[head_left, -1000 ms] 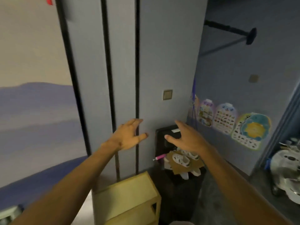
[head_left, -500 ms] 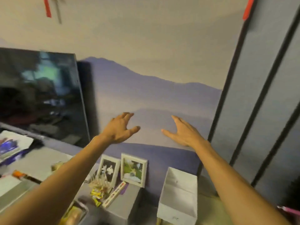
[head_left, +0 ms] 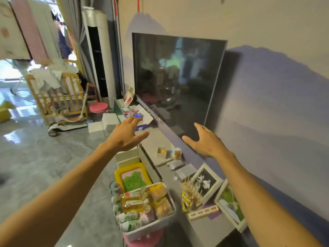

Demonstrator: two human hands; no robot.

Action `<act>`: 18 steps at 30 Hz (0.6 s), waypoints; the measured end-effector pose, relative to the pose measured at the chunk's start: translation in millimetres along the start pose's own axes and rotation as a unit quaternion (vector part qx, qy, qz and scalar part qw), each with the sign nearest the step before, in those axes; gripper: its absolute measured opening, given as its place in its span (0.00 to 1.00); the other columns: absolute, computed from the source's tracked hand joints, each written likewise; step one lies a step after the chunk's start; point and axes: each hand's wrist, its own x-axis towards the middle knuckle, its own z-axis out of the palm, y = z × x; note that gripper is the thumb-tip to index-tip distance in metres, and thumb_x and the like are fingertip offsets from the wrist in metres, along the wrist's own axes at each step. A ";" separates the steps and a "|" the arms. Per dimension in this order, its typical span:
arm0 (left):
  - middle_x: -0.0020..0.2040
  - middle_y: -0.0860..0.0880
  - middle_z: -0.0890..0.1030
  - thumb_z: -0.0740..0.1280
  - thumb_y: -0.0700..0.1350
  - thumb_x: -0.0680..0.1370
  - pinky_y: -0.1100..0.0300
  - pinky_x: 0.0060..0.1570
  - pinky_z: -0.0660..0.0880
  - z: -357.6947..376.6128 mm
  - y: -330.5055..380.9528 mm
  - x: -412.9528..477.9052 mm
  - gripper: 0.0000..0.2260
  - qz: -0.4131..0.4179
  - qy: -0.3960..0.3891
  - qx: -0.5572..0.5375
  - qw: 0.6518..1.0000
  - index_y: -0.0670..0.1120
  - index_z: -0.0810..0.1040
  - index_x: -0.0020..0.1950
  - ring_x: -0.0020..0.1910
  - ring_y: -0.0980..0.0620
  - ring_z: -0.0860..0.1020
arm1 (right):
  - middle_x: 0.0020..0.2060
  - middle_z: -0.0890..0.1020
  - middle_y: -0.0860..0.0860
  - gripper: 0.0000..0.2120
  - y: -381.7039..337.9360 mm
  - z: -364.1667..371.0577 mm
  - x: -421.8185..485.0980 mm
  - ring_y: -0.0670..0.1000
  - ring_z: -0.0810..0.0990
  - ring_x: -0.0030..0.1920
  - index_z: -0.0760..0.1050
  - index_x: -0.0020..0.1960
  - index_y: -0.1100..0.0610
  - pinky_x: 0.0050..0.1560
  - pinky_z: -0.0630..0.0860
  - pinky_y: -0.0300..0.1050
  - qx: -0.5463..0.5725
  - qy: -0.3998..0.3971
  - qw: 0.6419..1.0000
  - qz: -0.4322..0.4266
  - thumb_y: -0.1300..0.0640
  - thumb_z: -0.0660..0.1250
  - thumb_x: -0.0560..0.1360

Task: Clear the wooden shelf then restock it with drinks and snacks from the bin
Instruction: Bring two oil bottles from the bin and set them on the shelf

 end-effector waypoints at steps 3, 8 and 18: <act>0.82 0.45 0.65 0.58 0.73 0.78 0.39 0.74 0.68 9.1 -40.9 8.4 0.40 -0.070 0.002 0.008 0.998 0.51 0.62 0.83 0.77 0.41 0.68 | 0.85 0.59 0.52 0.46 -17.8 29.9 53.1 0.59 0.64 0.82 0.51 0.87 0.51 0.75 0.67 0.61 0.005 -0.038 0.998 -0.044 0.28 0.62 0.79; 0.82 0.44 0.65 0.59 0.71 0.80 0.40 0.74 0.69 48.3 -82.7 16.1 0.38 -0.157 -0.003 0.012 0.988 0.50 0.61 0.83 0.77 0.42 0.69 | 0.79 0.71 0.55 0.42 -28.3 95.6 126.2 0.61 0.74 0.73 0.61 0.82 0.50 0.66 0.75 0.61 0.009 -0.103 0.989 -0.104 0.27 0.62 0.76; 0.81 0.45 0.67 0.56 0.77 0.76 0.42 0.73 0.69 215.6 -169.7 -10.3 0.43 -0.274 -0.125 -0.028 0.953 0.51 0.63 0.82 0.74 0.43 0.72 | 0.83 0.63 0.51 0.50 -17.8 300.2 165.2 0.58 0.67 0.79 0.53 0.86 0.49 0.73 0.71 0.60 -0.012 -0.280 0.949 -0.141 0.22 0.60 0.73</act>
